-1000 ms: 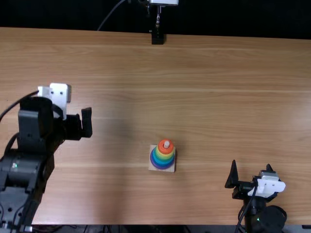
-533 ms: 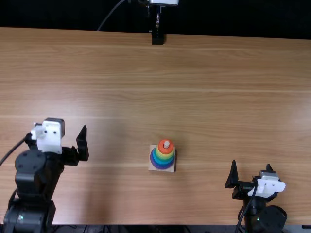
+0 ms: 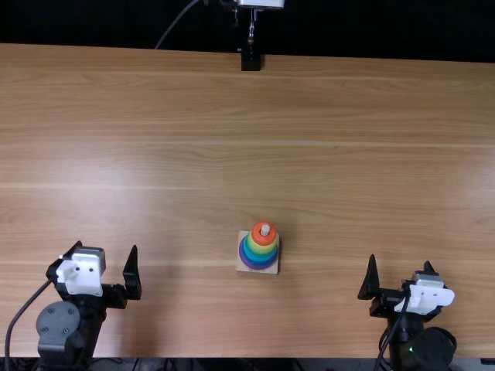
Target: Build the Hanoi tower: stack the rings onto the peg from bottom to top in this color order: purple, dark blue, light blue, dark green, light green, yellow, orange.
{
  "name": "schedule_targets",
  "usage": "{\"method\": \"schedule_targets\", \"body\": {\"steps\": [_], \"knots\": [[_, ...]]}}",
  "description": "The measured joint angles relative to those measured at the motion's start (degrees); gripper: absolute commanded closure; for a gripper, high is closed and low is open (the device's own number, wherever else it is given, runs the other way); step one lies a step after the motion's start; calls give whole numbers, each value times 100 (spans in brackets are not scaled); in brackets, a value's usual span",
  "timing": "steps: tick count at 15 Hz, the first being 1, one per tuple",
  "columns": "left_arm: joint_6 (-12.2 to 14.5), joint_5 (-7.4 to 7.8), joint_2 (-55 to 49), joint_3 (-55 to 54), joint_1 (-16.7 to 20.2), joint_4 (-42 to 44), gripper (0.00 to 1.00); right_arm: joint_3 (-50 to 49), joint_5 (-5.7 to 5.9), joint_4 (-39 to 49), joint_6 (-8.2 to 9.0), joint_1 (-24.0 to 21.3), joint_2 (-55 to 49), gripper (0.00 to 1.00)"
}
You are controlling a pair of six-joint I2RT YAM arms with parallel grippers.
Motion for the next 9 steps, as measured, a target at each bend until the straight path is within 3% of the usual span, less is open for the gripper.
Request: {"method": "schedule_targets", "body": {"steps": [3,6,9], "knots": [[-4,-42,-918,-765,2,31,0,0,-2,-2,0,2,0,0],[0,-59,-1663,-793,2,-17,0,4,0,-15,-2,0,0,0],[20,-76,-1679,-640,7,-555,0,4,2,-15,-4,0,0,0]]}}
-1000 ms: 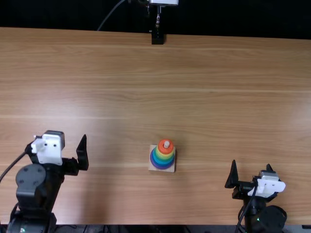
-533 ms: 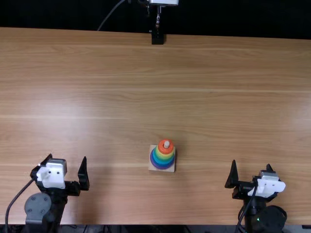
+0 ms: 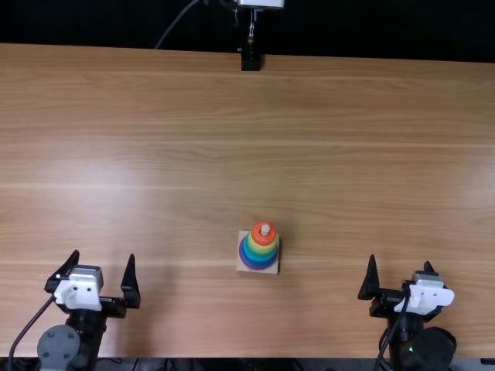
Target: Build the Hanoi tower: stack the rings onto the peg from bottom to top in this color order: purple, dark blue, light blue, dark green, light green, yellow, orange.
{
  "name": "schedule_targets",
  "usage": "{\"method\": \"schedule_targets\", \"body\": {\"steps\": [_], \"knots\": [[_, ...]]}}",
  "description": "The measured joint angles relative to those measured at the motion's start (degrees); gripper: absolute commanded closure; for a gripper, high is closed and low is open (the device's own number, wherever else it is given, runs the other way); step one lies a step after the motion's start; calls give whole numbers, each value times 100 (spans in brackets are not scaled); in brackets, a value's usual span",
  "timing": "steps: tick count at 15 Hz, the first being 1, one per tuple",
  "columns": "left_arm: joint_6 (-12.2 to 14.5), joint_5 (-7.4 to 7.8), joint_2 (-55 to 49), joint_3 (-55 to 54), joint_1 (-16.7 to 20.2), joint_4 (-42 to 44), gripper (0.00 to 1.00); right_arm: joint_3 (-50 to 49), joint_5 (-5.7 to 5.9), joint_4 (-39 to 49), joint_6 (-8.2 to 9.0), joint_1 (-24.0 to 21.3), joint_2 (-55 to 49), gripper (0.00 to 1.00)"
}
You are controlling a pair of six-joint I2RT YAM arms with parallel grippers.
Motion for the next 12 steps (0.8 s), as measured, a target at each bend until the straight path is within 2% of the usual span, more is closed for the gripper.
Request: {"method": "schedule_targets", "body": {"steps": [3,12], "knots": [[20,37,2,138,0,-581,0,0,0,2,-2,0,0,0],[22,37,2,142,0,-608,0,0,2,0,-4,0,0,0]]}}
